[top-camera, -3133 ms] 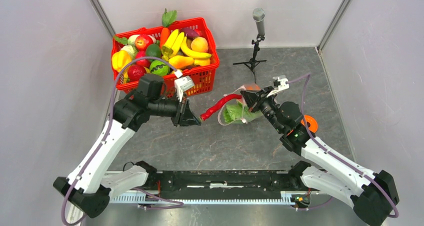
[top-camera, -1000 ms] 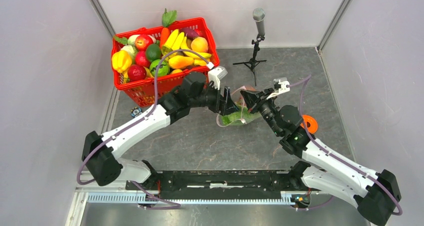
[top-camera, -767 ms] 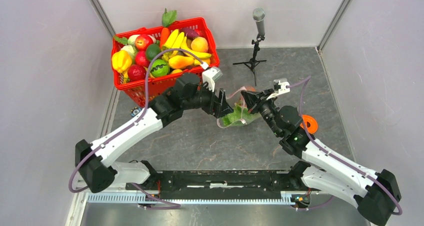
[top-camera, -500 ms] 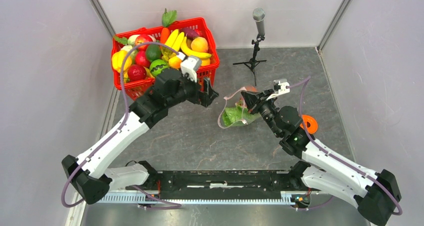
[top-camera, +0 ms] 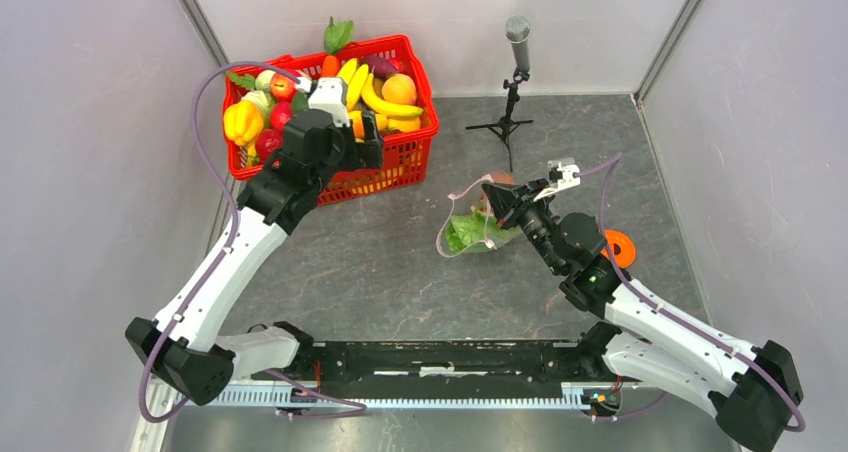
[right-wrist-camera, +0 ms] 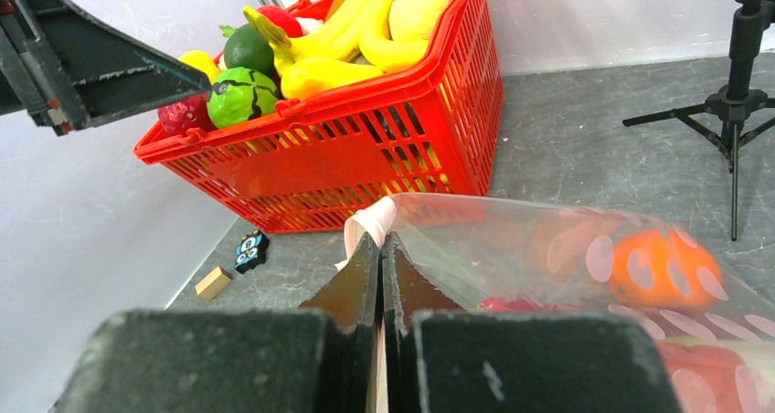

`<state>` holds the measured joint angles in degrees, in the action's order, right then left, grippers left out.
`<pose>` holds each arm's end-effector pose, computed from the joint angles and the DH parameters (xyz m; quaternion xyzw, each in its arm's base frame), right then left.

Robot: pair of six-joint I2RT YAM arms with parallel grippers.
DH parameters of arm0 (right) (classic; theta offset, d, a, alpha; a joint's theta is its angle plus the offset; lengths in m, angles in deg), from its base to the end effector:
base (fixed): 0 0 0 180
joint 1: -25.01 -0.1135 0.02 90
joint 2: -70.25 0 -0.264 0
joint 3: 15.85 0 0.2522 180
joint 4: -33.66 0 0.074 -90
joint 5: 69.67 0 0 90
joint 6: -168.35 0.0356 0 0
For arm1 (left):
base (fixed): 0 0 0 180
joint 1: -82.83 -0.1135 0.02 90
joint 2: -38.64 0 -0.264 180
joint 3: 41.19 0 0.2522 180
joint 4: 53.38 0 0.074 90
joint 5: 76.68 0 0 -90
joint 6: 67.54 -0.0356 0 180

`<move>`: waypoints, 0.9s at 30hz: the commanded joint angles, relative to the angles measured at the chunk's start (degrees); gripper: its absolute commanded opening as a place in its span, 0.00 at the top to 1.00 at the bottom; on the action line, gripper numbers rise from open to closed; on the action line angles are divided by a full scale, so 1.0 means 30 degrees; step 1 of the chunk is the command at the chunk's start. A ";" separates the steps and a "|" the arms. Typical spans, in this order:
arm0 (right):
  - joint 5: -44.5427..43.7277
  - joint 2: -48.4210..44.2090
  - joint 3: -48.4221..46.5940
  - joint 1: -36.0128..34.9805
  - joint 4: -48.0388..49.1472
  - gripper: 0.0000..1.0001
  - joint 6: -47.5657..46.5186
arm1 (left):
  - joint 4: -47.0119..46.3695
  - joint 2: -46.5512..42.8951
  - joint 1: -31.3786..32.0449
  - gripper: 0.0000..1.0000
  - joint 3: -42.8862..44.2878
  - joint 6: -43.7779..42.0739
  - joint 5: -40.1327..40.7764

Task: Place the food in the zip-top bag and seal the zipper
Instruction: Pick up the fake vegetable from the bin.

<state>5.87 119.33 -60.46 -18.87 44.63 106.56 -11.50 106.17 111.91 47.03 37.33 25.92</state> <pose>0.1549 0.1366 0.3056 0.0030 0.6672 0.3677 0.6477 0.2279 -0.1178 0.4073 0.0399 0.8215 -0.1262 0.5547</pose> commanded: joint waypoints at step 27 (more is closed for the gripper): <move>0.0512 0.0077 -0.0353 -0.0052 0.1106 0.98 -0.0450 | 0.2137 0.1527 -0.8082 0.00 0.0952 0.1495 0.4974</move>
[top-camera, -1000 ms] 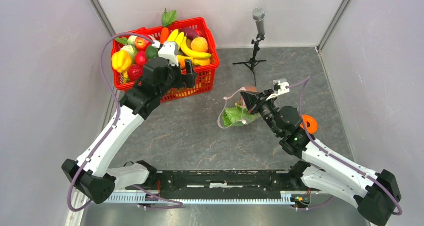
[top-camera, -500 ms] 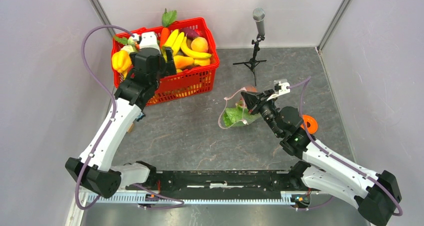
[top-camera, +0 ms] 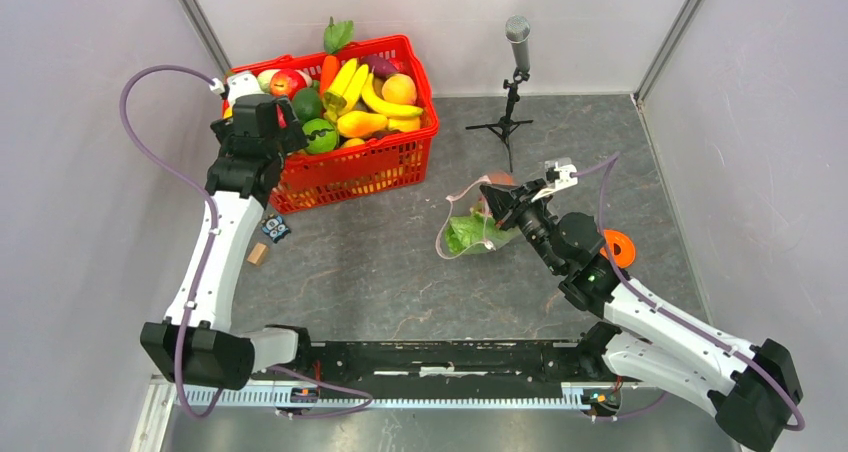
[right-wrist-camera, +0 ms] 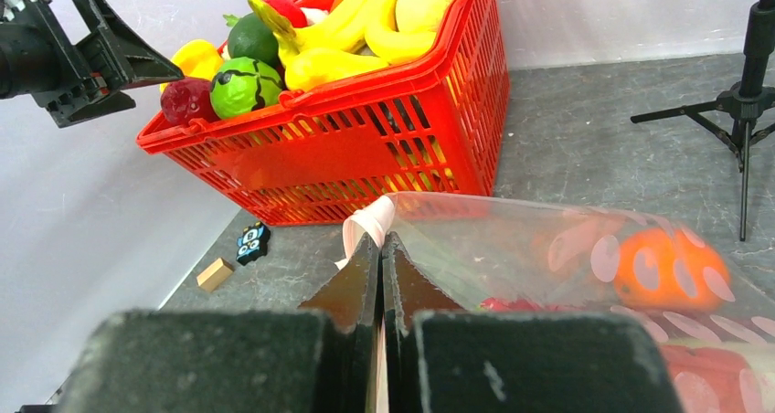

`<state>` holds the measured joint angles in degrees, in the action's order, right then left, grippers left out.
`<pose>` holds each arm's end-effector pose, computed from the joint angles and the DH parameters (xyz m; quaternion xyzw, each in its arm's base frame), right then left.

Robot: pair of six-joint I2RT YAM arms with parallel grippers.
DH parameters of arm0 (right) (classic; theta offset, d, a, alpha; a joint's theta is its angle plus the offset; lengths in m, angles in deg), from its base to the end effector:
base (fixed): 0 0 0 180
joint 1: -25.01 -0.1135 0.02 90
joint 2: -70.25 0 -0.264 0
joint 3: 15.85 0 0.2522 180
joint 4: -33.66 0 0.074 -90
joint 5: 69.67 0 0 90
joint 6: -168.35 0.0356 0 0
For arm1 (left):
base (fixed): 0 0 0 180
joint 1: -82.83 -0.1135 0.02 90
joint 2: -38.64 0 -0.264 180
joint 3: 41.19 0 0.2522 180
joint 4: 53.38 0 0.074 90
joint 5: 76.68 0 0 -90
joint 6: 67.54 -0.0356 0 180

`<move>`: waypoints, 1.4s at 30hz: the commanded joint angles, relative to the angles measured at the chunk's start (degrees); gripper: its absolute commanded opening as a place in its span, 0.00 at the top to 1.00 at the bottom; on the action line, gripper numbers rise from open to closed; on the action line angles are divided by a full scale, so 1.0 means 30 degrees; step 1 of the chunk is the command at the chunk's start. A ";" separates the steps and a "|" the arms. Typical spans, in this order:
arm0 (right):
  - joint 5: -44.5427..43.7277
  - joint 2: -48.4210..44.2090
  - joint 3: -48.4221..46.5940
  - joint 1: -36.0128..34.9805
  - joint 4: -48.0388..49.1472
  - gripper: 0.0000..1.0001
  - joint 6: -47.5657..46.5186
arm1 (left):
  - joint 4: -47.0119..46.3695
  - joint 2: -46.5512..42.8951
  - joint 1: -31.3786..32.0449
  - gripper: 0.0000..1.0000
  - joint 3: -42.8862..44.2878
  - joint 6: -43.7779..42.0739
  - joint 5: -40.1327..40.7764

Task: Place the food in the zip-top bag and seal the zipper
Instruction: Pick up the fake vegetable from the bin.

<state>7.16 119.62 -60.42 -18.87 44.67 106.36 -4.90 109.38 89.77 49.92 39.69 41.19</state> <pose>0.1551 0.1379 0.3045 -0.0070 0.6688 0.3721 0.6436 0.2625 -0.0152 0.4008 -0.1980 0.8180 0.0975 0.5313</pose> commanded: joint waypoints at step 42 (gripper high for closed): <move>0.0377 0.0470 -0.0365 -0.0066 0.1461 0.97 -0.0142 | -0.5315 -0.3577 -0.2856 0.52 -0.2472 0.2986 -1.3728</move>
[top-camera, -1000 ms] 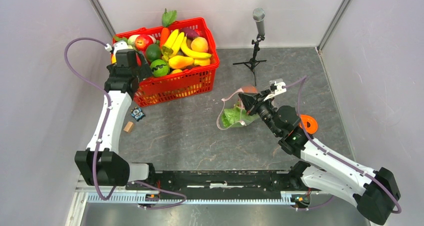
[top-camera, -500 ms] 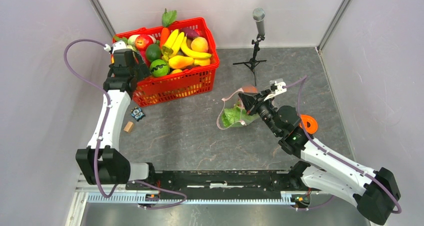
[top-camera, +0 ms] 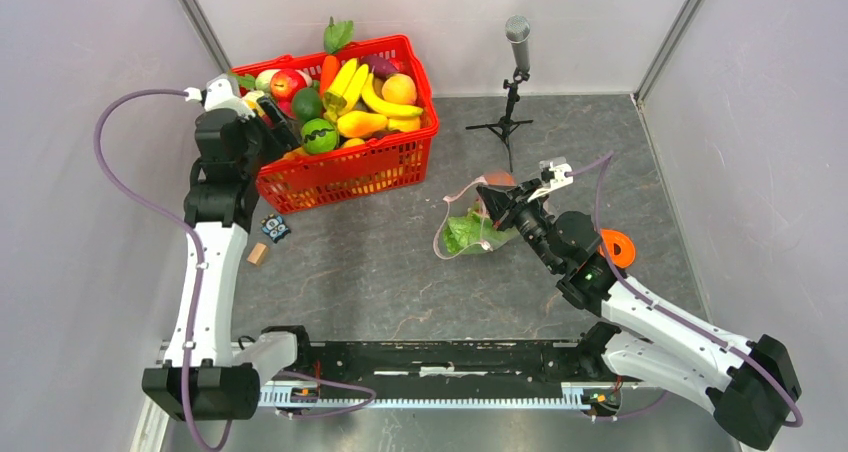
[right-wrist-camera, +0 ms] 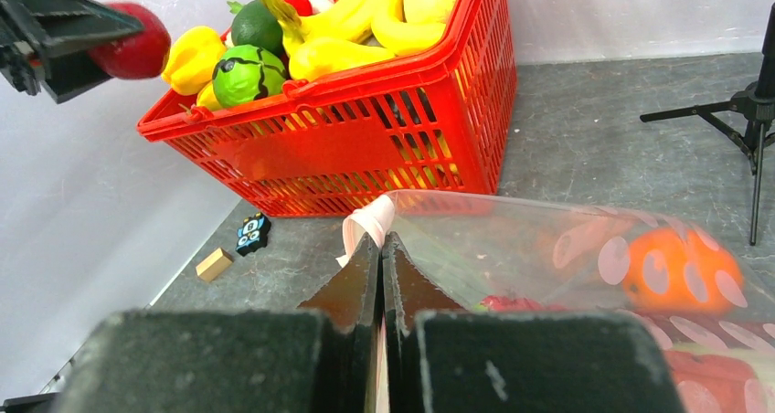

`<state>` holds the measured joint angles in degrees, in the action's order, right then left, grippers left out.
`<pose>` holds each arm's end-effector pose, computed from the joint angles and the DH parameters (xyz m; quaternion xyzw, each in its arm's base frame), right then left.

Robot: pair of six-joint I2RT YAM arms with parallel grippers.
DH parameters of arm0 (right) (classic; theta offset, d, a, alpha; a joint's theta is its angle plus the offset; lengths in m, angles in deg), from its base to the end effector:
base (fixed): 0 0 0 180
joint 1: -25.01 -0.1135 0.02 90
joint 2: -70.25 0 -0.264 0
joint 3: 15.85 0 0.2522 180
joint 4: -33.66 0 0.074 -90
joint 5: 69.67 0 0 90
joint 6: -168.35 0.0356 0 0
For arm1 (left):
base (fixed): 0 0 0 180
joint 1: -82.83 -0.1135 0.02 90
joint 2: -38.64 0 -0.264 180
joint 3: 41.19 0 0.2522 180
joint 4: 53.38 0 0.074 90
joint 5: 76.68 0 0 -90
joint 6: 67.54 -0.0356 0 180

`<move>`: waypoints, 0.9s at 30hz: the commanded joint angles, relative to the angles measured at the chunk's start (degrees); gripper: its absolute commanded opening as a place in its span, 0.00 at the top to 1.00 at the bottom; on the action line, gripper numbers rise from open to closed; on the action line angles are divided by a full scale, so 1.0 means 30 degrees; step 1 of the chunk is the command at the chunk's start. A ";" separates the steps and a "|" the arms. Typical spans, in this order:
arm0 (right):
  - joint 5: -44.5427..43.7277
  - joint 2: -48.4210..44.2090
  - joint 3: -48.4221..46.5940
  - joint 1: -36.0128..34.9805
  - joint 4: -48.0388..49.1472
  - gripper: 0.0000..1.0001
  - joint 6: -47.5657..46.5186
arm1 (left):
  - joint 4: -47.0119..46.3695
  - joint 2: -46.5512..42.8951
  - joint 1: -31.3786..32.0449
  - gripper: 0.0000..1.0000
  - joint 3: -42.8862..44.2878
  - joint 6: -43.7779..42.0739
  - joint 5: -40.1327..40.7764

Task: Place the food in the zip-top bag and seal the zipper
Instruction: Pick up the fake vegetable from the bin, then place the fake vegetable in the zipper food storage bag.

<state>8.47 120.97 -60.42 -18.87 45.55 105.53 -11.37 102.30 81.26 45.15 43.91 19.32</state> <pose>0.1578 0.1416 0.3017 -0.0211 0.6713 0.3723 0.6406 0.2386 0.0103 0.4111 -0.1922 0.7922 -0.0576 0.5763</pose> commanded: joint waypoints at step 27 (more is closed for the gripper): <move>0.0524 0.0374 -0.0921 -0.0061 0.1452 0.98 0.0921 | -1.0567 0.1214 1.3960 0.63 -0.6067 0.1079 -1.1749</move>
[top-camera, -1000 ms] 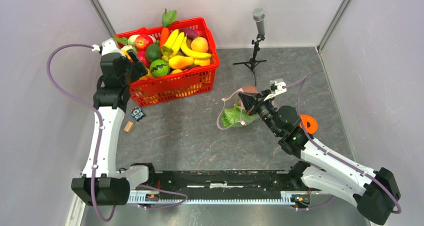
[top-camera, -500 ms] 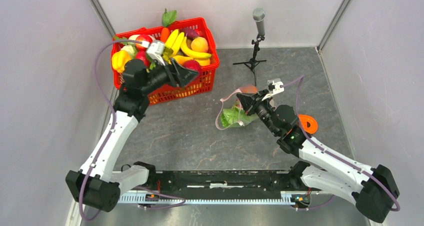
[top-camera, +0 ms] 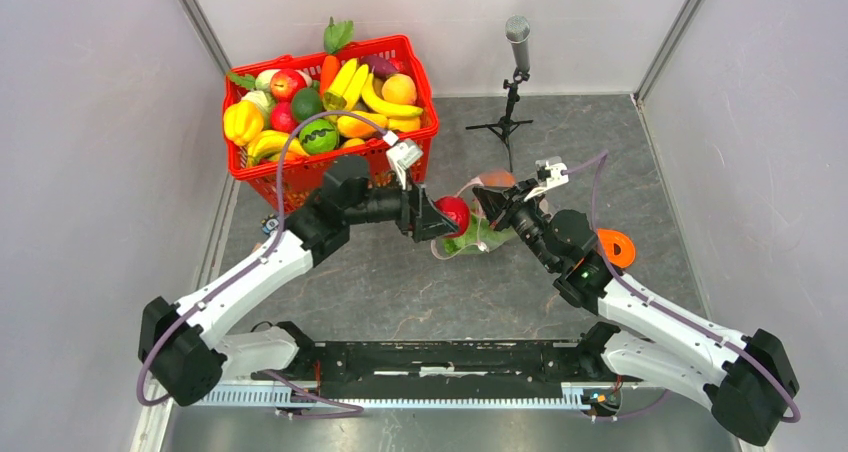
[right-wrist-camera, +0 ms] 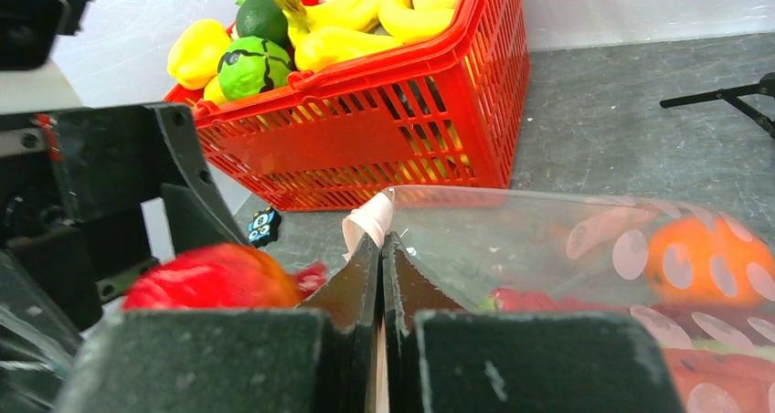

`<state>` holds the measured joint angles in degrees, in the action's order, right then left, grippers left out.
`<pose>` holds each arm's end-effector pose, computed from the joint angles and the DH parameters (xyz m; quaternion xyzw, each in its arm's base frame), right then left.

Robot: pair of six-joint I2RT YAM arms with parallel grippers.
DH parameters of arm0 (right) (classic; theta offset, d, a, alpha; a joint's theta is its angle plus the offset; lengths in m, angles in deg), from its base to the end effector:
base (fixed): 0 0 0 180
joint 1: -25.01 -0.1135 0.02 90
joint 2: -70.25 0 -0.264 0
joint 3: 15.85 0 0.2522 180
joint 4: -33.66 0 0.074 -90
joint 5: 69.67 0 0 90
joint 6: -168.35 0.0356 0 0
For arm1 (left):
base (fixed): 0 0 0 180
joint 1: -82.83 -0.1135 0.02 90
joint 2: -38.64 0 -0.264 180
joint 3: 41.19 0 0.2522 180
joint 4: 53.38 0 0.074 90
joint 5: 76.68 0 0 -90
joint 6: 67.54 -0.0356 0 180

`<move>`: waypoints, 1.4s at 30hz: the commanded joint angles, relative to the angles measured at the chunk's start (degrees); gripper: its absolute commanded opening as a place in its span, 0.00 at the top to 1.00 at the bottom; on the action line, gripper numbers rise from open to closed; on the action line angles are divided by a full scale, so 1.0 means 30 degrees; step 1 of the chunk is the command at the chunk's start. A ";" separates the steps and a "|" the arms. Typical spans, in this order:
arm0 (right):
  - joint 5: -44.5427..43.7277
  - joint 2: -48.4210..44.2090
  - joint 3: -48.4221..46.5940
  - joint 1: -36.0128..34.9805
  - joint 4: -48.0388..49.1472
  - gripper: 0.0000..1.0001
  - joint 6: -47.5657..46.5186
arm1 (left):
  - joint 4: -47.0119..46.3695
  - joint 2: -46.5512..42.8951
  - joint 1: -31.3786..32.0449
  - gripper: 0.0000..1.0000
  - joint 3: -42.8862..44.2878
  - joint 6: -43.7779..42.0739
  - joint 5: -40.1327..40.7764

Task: Place the food in the zip-top bag and seal the zipper
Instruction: Place the fake vegetable in the zipper food storage bag.

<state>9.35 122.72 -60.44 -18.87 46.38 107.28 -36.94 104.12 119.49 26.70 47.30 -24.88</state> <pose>0.1615 0.1459 0.2975 -0.0178 0.6770 0.3829 0.6283 0.1965 -0.1737 0.3396 0.2770 0.7201 -0.5190 0.3679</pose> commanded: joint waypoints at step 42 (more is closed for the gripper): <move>0.1882 -0.1577 -0.0108 -0.0069 0.2983 0.99 0.3034 | -0.8899 0.6512 0.3218 0.31 0.1514 0.1400 0.4414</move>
<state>14.63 119.92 -60.66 -18.11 50.36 114.47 -65.53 123.37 128.17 25.48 54.75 -5.23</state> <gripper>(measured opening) 0.014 0.798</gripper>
